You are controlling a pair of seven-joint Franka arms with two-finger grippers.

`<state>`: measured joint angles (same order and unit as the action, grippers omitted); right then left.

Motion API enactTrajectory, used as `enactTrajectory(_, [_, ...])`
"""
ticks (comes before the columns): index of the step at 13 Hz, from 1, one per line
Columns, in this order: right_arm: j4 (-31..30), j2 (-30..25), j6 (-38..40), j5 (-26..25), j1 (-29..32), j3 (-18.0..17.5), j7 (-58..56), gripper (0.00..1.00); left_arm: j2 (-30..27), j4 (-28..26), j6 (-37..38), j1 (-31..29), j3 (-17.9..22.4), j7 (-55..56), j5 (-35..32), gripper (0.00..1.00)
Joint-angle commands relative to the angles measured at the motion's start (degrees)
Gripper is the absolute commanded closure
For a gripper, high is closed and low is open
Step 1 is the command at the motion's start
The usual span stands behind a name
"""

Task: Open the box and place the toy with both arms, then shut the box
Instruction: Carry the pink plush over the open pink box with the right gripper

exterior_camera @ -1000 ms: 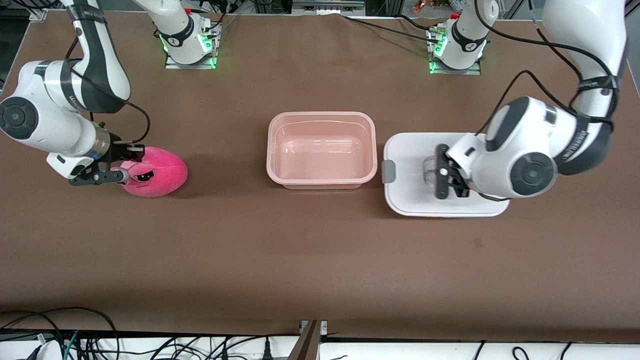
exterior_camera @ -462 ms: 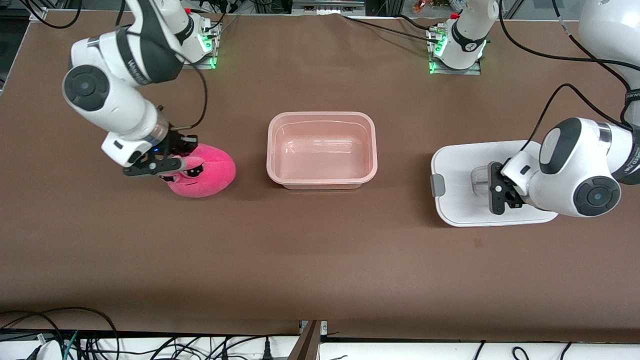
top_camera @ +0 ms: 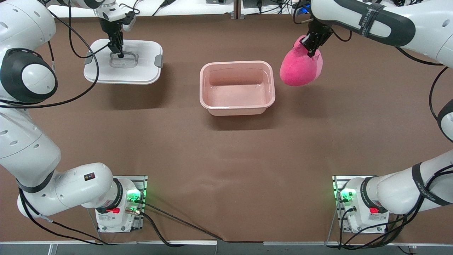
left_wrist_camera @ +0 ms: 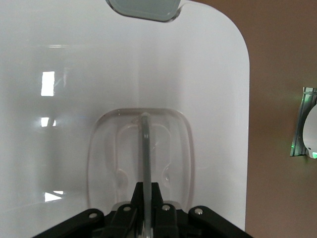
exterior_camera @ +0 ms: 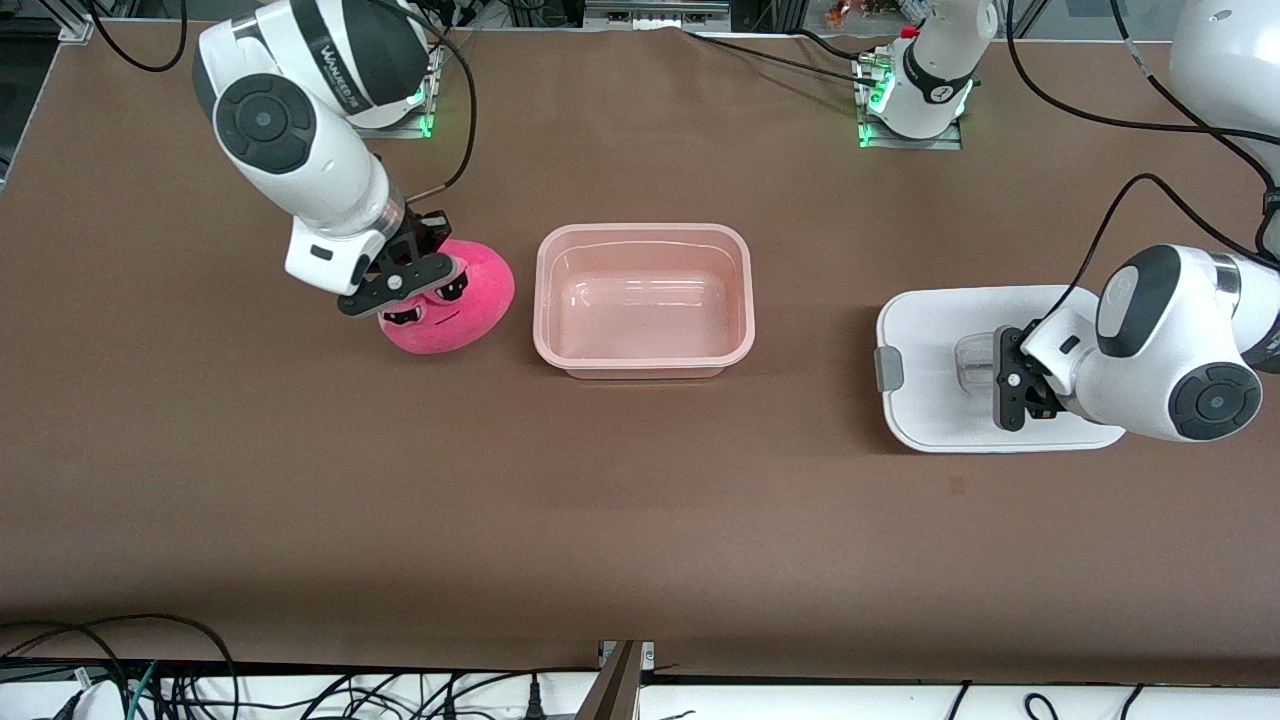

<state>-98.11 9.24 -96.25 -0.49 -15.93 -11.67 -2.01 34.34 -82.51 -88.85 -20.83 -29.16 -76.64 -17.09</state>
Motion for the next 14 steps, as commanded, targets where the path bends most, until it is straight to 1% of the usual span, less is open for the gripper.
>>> enactTrajectory(1, [1.43,-0.19,3.25,-3.54,-0.41,-3.96,-4.21,1.00,-0.06,-0.02,-0.10,-0.61,-0.72,-1.49,-1.28,1.00])
enactTrajectory(2, [1.60,0.16,3.35,-5.56,-1.46,-5.54,-5.18,1.00,-0.06,-0.02,-0.10,-0.62,-0.72,-1.49,-1.28,1.00])
enactTrajectory(3, [1.60,0.34,3.52,-7.14,-3.30,-5.82,-5.54,1.00,-0.06,-0.02,-0.10,-0.62,-0.72,-1.49,-1.28,1.00])
enactTrajectory(4, [1.60,0.86,3.70,-9.16,-6.45,-5.73,-5.46,1.00,-0.06,-0.02,-0.10,-0.62,-0.72,-1.49,-1.28,1.00])
enactTrajectory(5, [1.60,1.56,3.70,-10.66,-7.87,-5.73,-5.02,1.00,0.03,-0.02,-0.10,-0.62,-0.72,-1.49,-1.20,1.00])
enactTrajectory(8, [1.69,3.14,3.35,-13.04,-11.39,-5.73,-4.49,1.00,0.38,0.07,-0.10,-1.05,-0.72,-1.49,-1.11,1.00])
enactTrajectory(10, [1.95,4.55,2.82,-13.40,-12.54,-5.73,-2.30,1.00,0.38,0.07,-0.10,-1.05,-0.72,-1.49,-1.11,1.00])
enactTrajectory(12, [4.67,7.62,2.56,-14.71,-14.82,-5.73,-0.28,1.00,0.38,0.07,-0.10,-1.05,-0.72,-1.49,-1.11,1.00])
enactTrajectory(14, [7.22,10.87,2.47,-16.55,-17.63,-5.73,4.36,1.00,0.38,0.07,-0.10,-1.05,-0.72,-1.49,-1.11,1.00])
